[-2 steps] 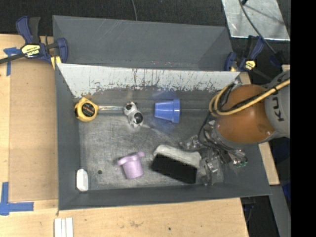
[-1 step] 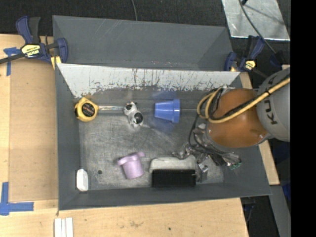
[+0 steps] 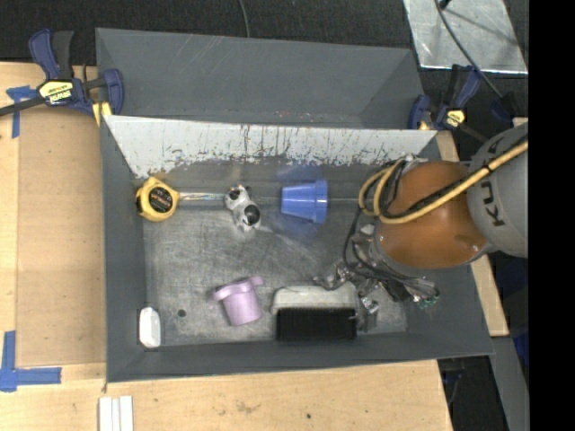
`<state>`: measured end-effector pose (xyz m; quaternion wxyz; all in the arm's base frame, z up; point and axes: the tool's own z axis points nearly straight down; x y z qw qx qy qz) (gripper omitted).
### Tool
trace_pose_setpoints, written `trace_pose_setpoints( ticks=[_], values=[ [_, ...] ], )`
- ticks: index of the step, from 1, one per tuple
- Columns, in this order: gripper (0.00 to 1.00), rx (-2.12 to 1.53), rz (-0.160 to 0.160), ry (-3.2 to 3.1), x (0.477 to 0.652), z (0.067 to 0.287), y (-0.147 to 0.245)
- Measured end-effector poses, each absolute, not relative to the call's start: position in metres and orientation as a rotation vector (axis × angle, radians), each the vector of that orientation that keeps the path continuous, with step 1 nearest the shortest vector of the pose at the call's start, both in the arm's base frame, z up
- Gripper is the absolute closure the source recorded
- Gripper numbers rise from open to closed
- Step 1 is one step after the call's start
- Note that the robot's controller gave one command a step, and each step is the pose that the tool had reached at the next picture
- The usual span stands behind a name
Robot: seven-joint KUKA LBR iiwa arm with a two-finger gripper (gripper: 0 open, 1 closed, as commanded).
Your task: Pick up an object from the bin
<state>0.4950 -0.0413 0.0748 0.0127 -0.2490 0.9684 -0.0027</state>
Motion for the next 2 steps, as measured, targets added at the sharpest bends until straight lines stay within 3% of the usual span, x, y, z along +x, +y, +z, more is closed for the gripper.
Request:
trace_pose_setpoints(
  ticks=[1, 2],
  values=[
    [1.0, -0.817, 0.002, 3.036, 0.494, 0.123, -0.037],
    [1.0, -0.992, 0.0, 2.979, 0.489, 0.228, -0.037]
  ],
)
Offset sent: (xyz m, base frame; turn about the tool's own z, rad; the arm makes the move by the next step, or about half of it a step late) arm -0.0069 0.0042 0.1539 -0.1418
